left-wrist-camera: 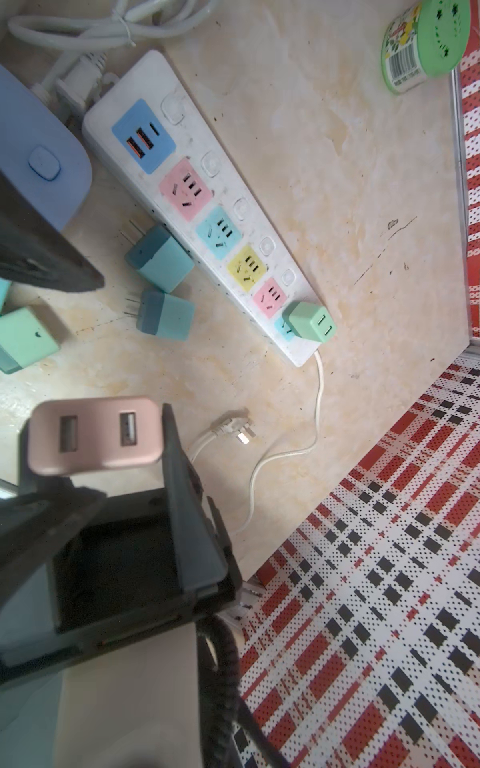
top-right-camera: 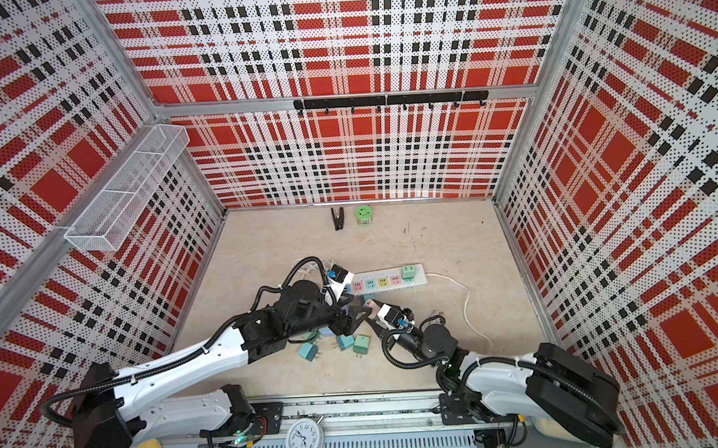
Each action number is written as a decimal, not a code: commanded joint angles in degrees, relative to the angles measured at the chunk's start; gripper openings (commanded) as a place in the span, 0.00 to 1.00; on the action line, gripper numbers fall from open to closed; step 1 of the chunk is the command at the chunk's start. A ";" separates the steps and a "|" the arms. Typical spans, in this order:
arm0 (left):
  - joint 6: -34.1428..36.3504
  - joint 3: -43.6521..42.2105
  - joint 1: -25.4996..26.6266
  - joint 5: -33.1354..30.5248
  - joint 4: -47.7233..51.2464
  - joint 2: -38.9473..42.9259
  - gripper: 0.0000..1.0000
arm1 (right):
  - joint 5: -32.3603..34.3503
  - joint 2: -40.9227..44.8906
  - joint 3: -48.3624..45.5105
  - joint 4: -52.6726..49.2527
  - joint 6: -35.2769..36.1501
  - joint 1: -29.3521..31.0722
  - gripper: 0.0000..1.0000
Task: Insert the plug
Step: 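Lift the pink adapter toward the left gripper while the left gripper reaches over, then close the left gripper on the pink adapter while the right gripper releases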
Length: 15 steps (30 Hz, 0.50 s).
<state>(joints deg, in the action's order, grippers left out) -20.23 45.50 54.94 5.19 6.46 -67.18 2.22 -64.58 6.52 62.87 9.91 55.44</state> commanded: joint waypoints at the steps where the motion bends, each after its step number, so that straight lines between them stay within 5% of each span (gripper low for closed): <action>1: -2.53 2.27 0.43 2.51 -3.03 -1.47 0.71 | -0.20 -0.35 0.16 5.19 0.66 0.28 0.10; 9: -4.12 3.00 1.13 4.76 -5.75 -5.46 0.60 | -1.39 -0.80 0.33 5.85 0.54 0.26 0.09; 15: -4.21 4.45 1.32 6.76 -5.93 -7.17 0.33 | -0.72 -1.68 0.06 7.66 0.33 0.27 0.10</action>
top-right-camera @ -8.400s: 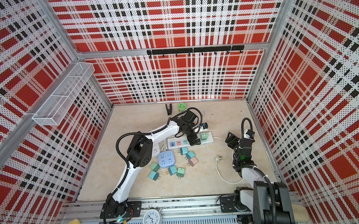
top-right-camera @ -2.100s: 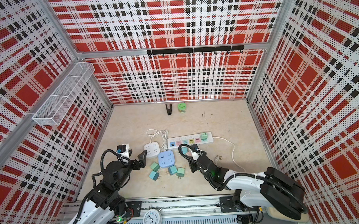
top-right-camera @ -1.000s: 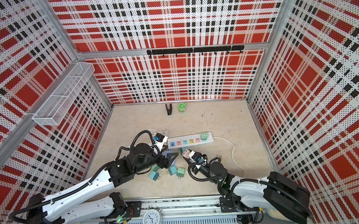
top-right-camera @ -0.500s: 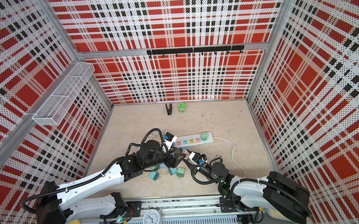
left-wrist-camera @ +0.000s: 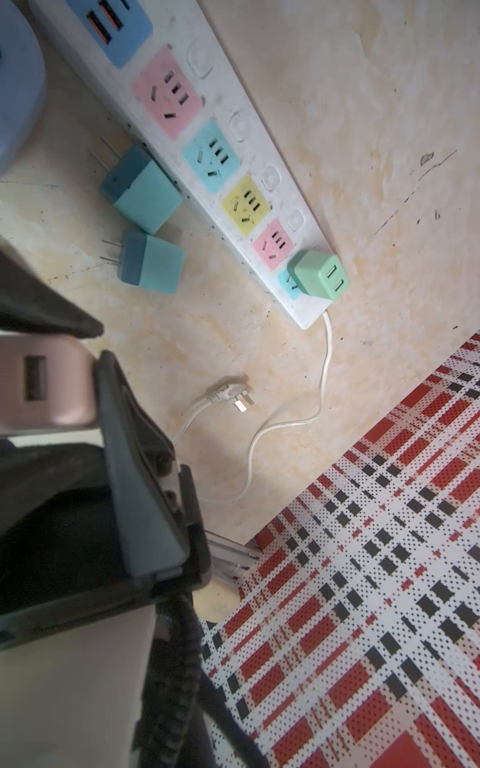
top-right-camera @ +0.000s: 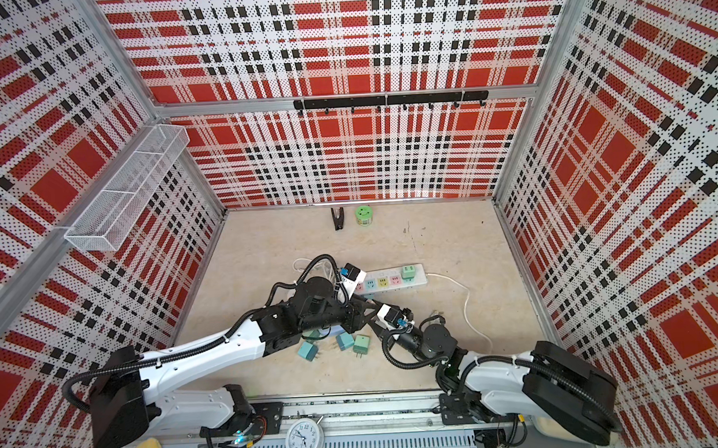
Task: Insert the plug
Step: 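Close the left gripper on the pink adapter while the right gripper releases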
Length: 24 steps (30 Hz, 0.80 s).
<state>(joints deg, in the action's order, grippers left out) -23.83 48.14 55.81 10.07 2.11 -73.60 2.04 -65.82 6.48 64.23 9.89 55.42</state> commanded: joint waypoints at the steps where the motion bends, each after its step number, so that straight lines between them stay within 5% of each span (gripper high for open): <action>1: -0.60 1.86 0.47 1.99 -1.58 -0.53 0.29 | -0.55 -0.52 0.16 6.26 0.36 0.33 0.10; 7: -0.23 0.86 0.36 1.67 -1.38 0.73 0.12 | 0.48 -1.13 -0.93 8.08 -0.33 0.27 0.15; 12: 0.62 0.69 -0.50 1.65 -1.23 2.18 0.01 | 2.74 0.20 -1.28 7.49 -1.17 0.31 0.63; 14: 1.52 0.01 -0.93 0.53 -1.23 3.34 0.00 | 3.33 1.14 -1.13 5.72 -1.29 0.26 0.73; 24: 9.11 -7.08 -3.94 -11.63 2.25 15.72 0.00 | 11.85 7.27 -4.90 4.74 -2.68 0.23 0.92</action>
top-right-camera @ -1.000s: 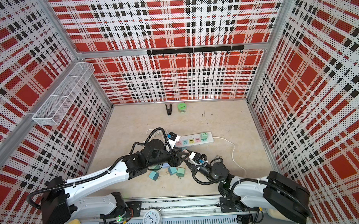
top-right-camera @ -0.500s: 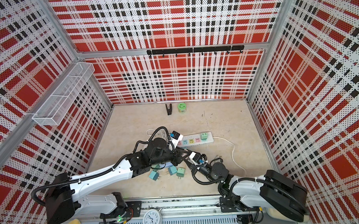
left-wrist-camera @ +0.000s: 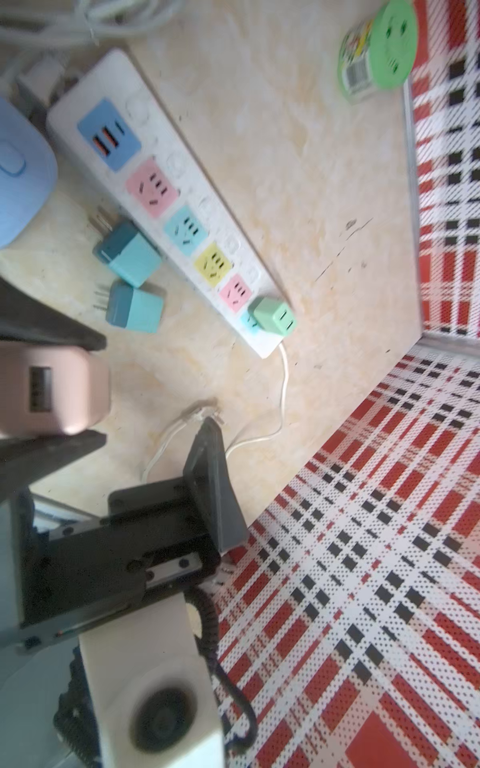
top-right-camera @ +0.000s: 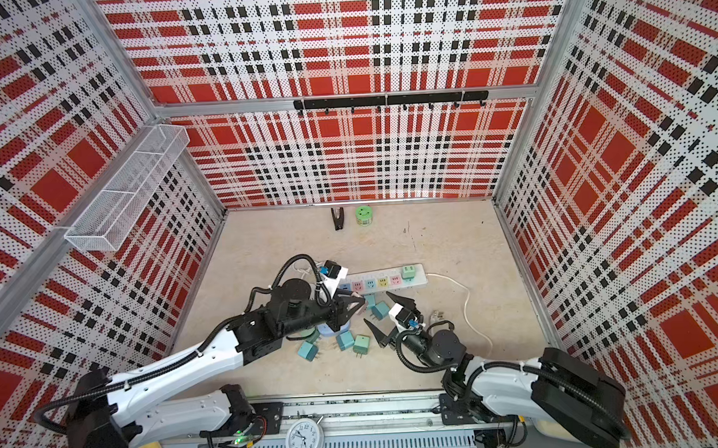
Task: Insert the plug
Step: 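Close the left gripper on the pink adapter while the right gripper releases, then carry the pink adapter with the left gripper over the socket beside the mint adapter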
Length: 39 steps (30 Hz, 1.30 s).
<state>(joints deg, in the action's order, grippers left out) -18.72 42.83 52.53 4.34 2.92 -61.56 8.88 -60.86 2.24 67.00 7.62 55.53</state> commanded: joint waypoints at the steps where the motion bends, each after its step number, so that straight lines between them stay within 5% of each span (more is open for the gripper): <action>1: 4.97 -2.56 -0.76 -6.82 1.65 5.10 0.00 | 7.60 3.50 -0.59 0.49 -0.58 0.16 0.94; 7: 14.10 -7.64 -0.85 -7.21 1.22 11.16 0.00 | 25.63 10.08 0.21 -7.34 -0.37 -0.44 1.00; 11: 21.52 -9.29 -0.85 -4.44 0.12 11.15 0.00 | 31.35 15.06 0.66 -14.65 -3.01 -5.00 1.00; 16: 28.65 -8.86 -0.48 -1.88 -0.63 7.75 0.00 | 25.78 21.22 1.80 -29.64 -14.18 -19.65 1.00; 23: 35.97 -4.94 0.38 -2.22 -0.72 -0.77 0.00 | 13.91 19.42 5.08 -37.04 -23.91 -36.75 1.00; 28: 42.57 -1.26 -0.68 -1.12 -1.95 -7.09 0.00 | 20.28 12.14 10.85 -41.30 -24.53 -38.67 1.00; 33: 45.09 4.19 -4.23 4.58 -2.21 -13.58 0.00 | 13.29 11.20 5.75 -30.57 -24.01 -38.84 1.00; 39: 48.89 10.86 -6.83 8.49 -2.31 -23.62 0.00 | 15.94 14.40 4.75 -33.16 -25.81 -38.91 1.00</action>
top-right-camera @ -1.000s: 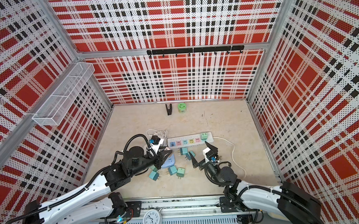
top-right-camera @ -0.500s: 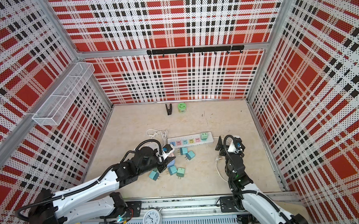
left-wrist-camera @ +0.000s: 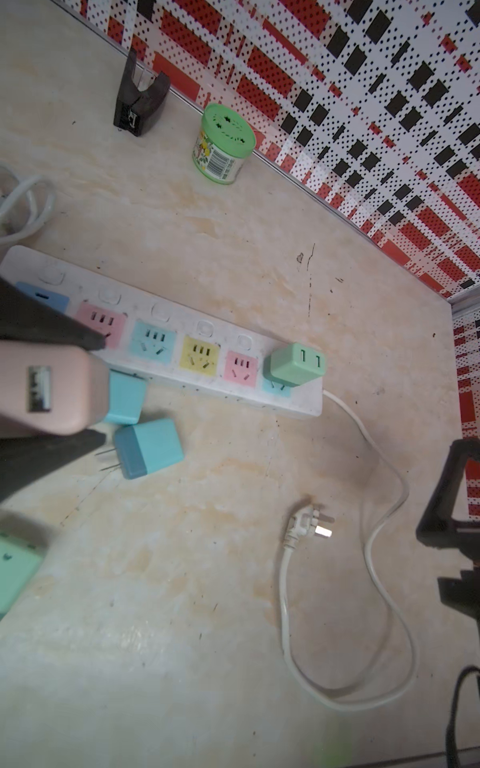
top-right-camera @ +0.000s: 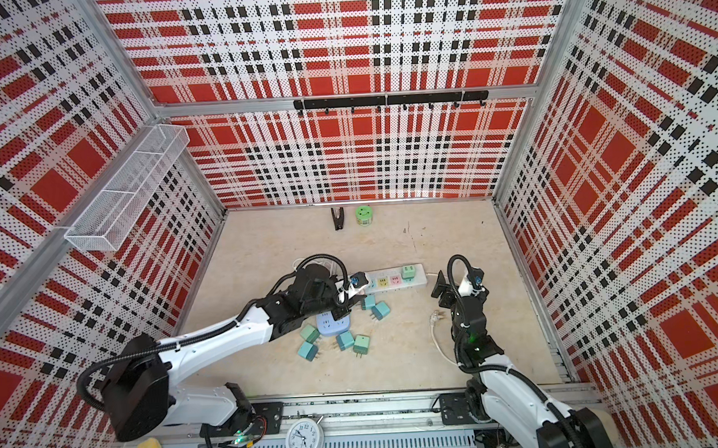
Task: Insert the plug
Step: 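Carry the pink adapter with the left gripper over the socket beside the mint adapter, then align and lower the pink adapter into the socket with the left gripper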
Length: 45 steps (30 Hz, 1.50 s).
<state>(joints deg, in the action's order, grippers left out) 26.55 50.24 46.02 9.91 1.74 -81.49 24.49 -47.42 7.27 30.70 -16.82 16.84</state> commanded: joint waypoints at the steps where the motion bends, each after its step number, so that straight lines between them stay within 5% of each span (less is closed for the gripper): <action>1: 4.29 4.79 -0.32 2.91 -0.66 -5.46 0.00 | 0.26 0.52 -0.01 3.14 -1.36 -0.22 1.00; 26: 11.31 29.48 -4.10 13.60 2.02 -33.61 0.00 | -2.38 -1.94 1.16 2.71 -2.87 -2.16 1.00; 45: 13.97 37.33 -3.69 15.29 9.22 -40.29 0.00 | -3.19 -2.76 1.51 2.69 -3.35 -2.92 1.00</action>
<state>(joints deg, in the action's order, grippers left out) 39.09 85.58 42.04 23.81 9.23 -120.22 21.65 -49.63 7.70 31.09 -19.64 14.26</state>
